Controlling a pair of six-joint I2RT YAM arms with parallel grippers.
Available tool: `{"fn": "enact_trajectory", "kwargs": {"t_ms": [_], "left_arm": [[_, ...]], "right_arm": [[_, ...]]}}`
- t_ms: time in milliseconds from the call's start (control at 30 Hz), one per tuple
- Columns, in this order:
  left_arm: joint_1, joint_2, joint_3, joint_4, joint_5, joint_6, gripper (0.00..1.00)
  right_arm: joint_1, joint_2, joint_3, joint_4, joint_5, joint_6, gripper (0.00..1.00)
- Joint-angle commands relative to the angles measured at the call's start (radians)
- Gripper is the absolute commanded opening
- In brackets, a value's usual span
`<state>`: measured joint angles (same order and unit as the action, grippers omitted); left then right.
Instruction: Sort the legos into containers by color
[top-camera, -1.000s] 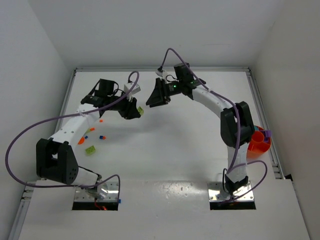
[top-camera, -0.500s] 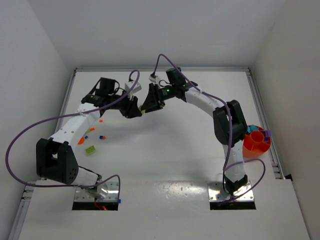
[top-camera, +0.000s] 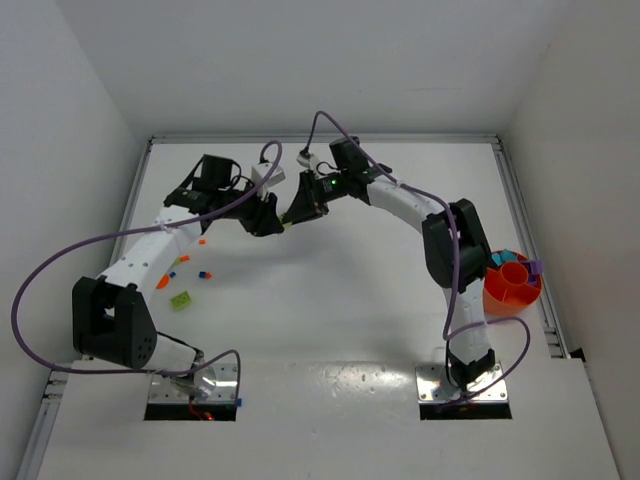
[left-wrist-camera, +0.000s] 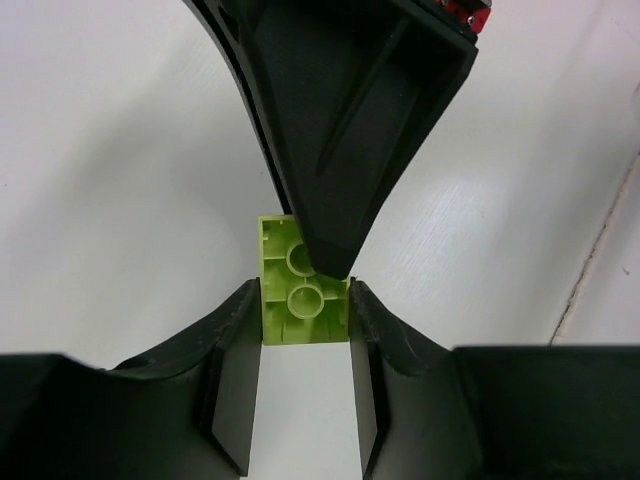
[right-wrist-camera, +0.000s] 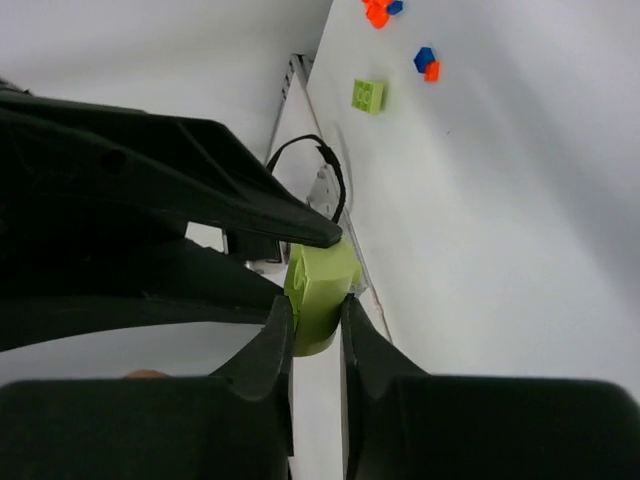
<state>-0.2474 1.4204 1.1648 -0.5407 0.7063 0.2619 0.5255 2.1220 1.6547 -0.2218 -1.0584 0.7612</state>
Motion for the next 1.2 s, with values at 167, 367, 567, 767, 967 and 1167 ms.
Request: {"fn": "enact_trajectory", "kwargs": {"t_ms": [167, 367, 567, 767, 967, 1167], "left_arm": [[-0.02, -0.017, 0.033, 0.005, 0.022, 0.02, 0.52], [0.019, -0.072, 0.033, -0.013, -0.019, 0.01, 0.8], [0.048, -0.103, 0.033, -0.013, -0.056, -0.019, 1.0], [0.068, -0.112, 0.013, -0.013, -0.065, -0.02, 1.0], [0.086, -0.051, 0.048, -0.025, -0.016, -0.03, 1.0], [0.115, -0.064, 0.013, 0.056, -0.08, -0.148, 1.0]], "right_arm": [[-0.012, -0.075, 0.02, -0.163, -0.002, -0.225, 0.01], [-0.117, -0.16, 0.12, -0.747, 0.387, -0.764, 0.01], [-0.313, -0.408, -0.059, -0.875, 0.752, -1.034, 0.0], [-0.539, -0.649, -0.147, -0.987, 1.023, -1.275, 0.0], [-0.7, -0.888, -0.346, -0.966, 1.117, -1.468, 0.0], [-0.759, -0.976, -0.495, -0.939, 1.138, -1.491, 0.0]]}}
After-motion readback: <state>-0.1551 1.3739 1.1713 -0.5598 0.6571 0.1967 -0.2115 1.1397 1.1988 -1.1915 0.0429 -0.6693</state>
